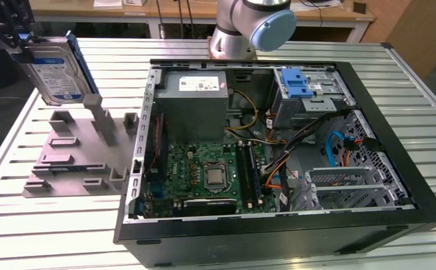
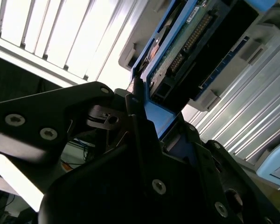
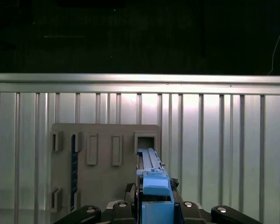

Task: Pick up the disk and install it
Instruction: 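Pick up the disk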

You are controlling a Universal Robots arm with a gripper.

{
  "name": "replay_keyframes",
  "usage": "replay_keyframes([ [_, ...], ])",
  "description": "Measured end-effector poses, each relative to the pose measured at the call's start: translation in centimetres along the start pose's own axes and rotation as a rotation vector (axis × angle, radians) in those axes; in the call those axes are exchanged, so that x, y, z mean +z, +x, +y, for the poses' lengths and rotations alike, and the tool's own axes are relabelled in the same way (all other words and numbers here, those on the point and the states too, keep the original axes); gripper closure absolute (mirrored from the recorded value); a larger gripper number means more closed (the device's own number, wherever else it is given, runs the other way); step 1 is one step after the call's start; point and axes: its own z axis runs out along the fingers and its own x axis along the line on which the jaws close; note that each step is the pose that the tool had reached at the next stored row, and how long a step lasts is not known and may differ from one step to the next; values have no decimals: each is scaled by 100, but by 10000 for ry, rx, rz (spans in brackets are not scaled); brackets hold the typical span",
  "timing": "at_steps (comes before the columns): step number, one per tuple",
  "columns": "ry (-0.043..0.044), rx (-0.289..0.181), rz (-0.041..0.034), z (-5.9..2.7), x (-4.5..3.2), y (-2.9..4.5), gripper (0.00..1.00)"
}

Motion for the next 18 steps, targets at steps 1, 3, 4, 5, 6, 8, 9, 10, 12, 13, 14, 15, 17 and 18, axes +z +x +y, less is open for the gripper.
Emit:
replay_keyframes([
  [1,8,0,0,0,-20,0,64],
  [3,26,0,0,0,-62,0,64],
  [4,35,0,0,0,-84,0,64],
  [5,43,0,0,0,-105,0,64],
  [6,52,0,0,0,-128,0,64],
  [8,71,0,-1,-1,-168,0,64],
  [9,81,0,0,-1,-190,0,64],
  [10,91,0,0,-1,-210,0,64],
  [12,111,0,0,-1,-251,0,64],
  [13,122,1,-1,-1,-273,0,64],
  [14,133,1,-1,-1,-293,0,64],
  [15,142,1,-1,-1,-315,-1,64],
  [17,160,1,0,-1,-362,-1,64],
  [18,170,1,0,-2,-386,-1,64],
])
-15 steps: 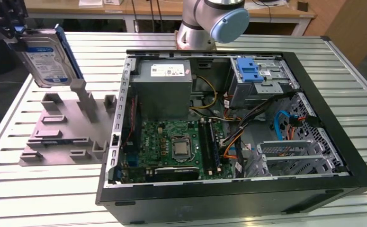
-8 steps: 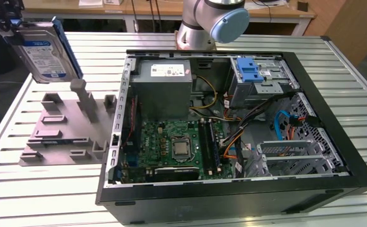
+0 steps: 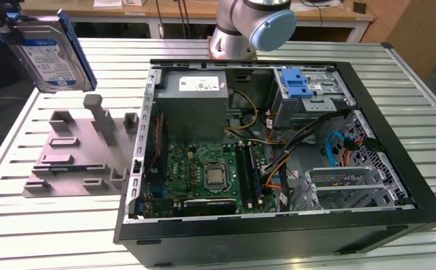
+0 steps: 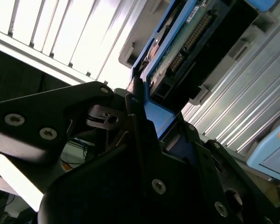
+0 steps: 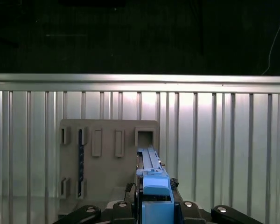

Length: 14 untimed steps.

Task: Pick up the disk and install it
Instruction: 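Pick up the disk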

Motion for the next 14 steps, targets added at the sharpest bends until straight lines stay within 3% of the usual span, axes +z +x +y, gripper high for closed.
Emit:
replay_keyframes([
  [14,105,1,0,-8,-385,1,64],
])
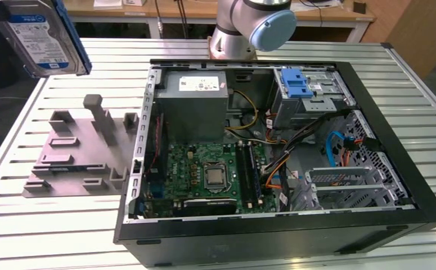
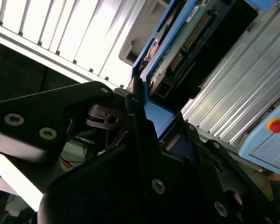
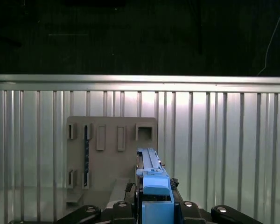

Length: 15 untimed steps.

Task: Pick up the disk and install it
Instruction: 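Pick up the disk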

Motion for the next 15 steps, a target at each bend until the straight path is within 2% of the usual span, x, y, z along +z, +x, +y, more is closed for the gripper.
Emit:
replay_keyframes([
  [5,3,0,0,-4,-133,1,64],
  [10,3,1,-21,-14,-220,1,64],
  [15,3,1,-28,-18,-243,1,64],
])
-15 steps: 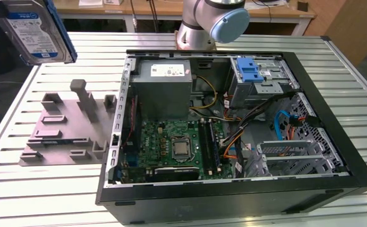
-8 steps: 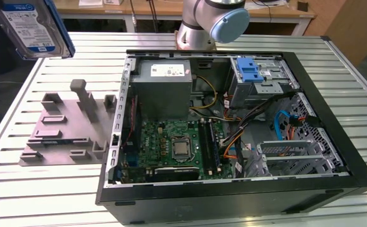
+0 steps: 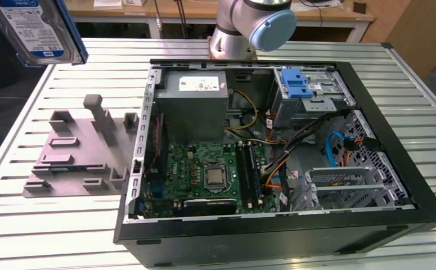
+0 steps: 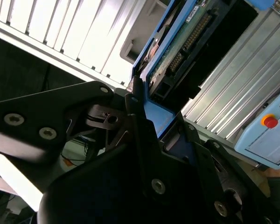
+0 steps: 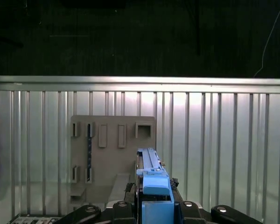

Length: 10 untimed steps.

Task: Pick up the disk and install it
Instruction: 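Pick up the disk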

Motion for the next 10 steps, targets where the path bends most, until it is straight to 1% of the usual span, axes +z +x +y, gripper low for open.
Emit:
replay_keyframes([
  [3,-3,0,1,-1,-3,1,64],
  [6,-3,0,1,0,-3,18,64],
  [10,-3,0,1,-1,-2,75,64],
])
